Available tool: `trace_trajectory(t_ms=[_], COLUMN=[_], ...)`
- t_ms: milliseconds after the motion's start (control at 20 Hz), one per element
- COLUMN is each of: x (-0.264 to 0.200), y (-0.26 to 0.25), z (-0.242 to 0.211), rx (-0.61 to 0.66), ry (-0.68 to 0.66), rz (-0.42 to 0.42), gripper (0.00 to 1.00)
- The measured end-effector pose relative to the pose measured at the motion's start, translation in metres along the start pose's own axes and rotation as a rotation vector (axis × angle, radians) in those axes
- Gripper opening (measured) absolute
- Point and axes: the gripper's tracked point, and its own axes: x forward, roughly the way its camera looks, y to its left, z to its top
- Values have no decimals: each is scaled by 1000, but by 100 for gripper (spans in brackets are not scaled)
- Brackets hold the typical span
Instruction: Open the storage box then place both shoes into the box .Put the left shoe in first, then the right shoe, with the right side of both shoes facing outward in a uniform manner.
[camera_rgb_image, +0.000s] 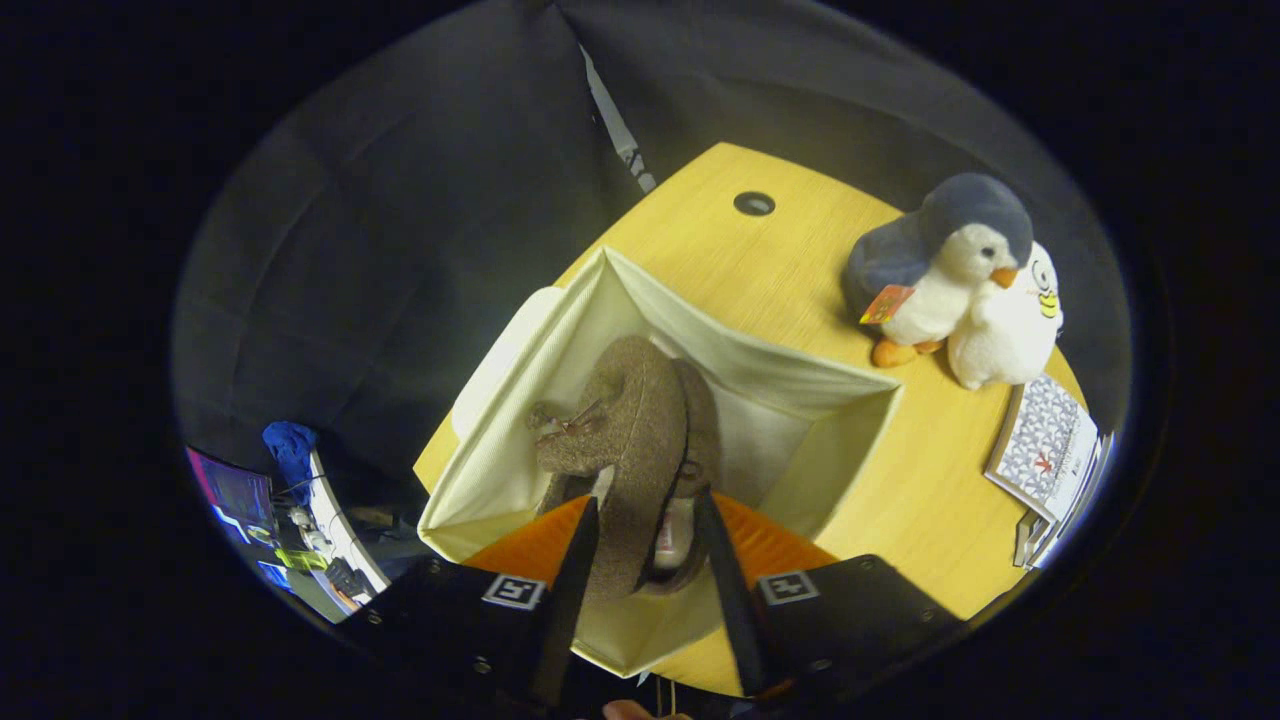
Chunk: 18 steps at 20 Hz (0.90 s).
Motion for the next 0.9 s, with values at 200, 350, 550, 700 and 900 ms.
trace_trajectory(t_ms=[200,350,550,700,900], x=[-49,-89,-151,-202,-269], y=[-29,-66,-128,-171,-209], z=[5,11,-2,-17,-34], rx=[44,104,219,285,297], ry=[-172,-379,-607,-779,-960], rz=[-38,-107,-244,-360,-506], gripper=[97,98,98,98,98])
